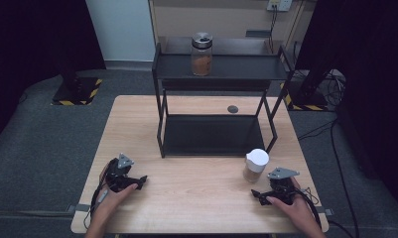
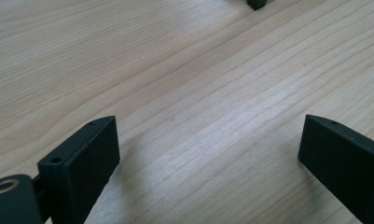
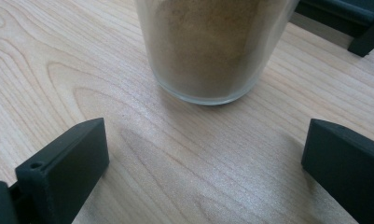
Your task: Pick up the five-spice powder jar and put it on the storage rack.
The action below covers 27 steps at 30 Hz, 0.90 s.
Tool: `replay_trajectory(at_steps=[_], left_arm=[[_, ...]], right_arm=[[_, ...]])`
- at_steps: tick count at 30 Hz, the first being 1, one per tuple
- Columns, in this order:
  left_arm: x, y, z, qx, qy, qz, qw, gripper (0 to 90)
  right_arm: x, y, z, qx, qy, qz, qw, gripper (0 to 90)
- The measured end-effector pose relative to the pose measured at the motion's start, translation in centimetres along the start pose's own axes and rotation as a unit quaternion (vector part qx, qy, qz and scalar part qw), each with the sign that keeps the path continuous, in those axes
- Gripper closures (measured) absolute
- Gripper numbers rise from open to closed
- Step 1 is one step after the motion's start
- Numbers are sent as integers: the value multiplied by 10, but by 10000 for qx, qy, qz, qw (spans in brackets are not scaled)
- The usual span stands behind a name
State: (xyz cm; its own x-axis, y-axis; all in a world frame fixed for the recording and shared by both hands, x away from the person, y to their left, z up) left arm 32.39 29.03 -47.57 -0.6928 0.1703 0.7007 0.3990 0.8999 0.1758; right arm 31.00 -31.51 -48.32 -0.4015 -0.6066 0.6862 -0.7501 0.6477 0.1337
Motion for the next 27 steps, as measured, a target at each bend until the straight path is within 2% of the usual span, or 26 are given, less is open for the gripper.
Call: replay_trajectory(at_steps=[9, 12, 15, 27], left_arm=[[-3, 0, 2, 185, 62, 69, 9998, 33], [-5, 2, 4, 258, 46, 58, 9996, 0], [-6, 4, 8, 270, -70, 69, 9996, 0], [-6, 4, 8, 261, -71, 65, 9996, 0]], right_arm=[[0, 0, 0, -3, -3, -2, 10000, 11], [0, 0, 0, -3, -2, -2, 10000, 12], [0, 0, 0, 2, 0, 0, 10000, 12], [0, 0, 0, -3, -1, -3, 10000, 12]])
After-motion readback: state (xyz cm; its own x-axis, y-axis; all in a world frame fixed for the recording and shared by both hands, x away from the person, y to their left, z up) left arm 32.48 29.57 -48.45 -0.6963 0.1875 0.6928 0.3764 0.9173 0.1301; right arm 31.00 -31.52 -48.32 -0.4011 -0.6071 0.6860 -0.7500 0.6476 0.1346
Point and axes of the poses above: each handheld gripper's, and its own axes: x roughly backward along the jaws, z roughly out of its underside, y roughly to its left, the point moved 6 cm from there along -x, roughly forward along the jaws, and after that the axes turned 11 degrees about -z, right-handed, at the moved point
